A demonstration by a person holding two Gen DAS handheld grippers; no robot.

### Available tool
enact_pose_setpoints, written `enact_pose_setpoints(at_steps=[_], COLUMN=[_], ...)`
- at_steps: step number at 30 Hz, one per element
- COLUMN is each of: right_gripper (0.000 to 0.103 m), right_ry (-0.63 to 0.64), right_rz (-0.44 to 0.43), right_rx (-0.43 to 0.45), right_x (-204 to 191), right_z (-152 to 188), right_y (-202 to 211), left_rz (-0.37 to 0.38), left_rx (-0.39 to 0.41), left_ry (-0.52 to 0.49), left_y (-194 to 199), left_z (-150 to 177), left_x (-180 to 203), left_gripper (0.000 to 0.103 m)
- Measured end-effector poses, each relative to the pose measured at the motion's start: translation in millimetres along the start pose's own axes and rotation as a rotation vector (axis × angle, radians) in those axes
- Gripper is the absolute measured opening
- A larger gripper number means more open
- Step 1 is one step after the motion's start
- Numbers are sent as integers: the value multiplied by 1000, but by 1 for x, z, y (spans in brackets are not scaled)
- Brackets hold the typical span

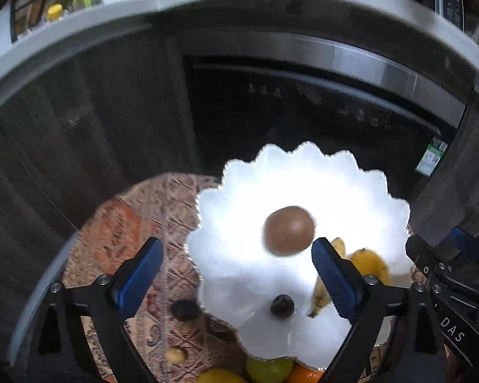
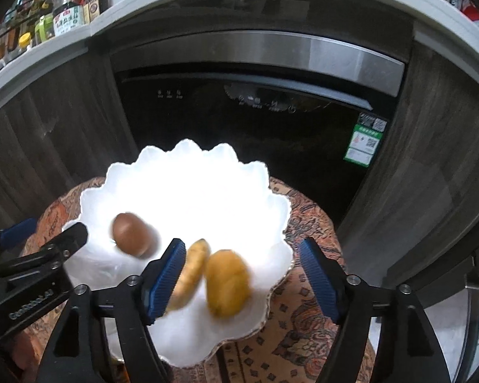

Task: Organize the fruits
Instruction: 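Open both tools to drop the kiwi and mango into the bowl, then reach the left tool to the large orange while the right tool reaches the tangerine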

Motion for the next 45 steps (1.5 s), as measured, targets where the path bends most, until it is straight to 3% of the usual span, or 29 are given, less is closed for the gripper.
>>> enact_pose_setpoints(at_steps=[12,22,31,45], right_gripper=[83,83,83,83], right_ry=[-2,9,23,43], right_rz=[-8,-32,-41,-36], right_rx=[116,158,155,122], right_x=[-6,-18,-26,-30], right_z=[-17,-3,19,48], right_y=[86,138,158,155], left_rz=[-14,-26,-32,-34], left_rx=[91,128,116,74], left_ry=[24,46,56,63], left_y=[85,137,151,145], left_z=[-5,13,36,70], left_x=[-18,-33,-41,-47], left_gripper=[100,100,100,100])
Point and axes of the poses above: each gripper's, at about its wrist camera, not at the fingertips, and y roughly against the way its jaws point, x to its right, z to its underside, the point moved 9 cm from there along -y, roughly the way its jaws point, and after that the axes turned 8 degrees about z, right-handed, at the moved point
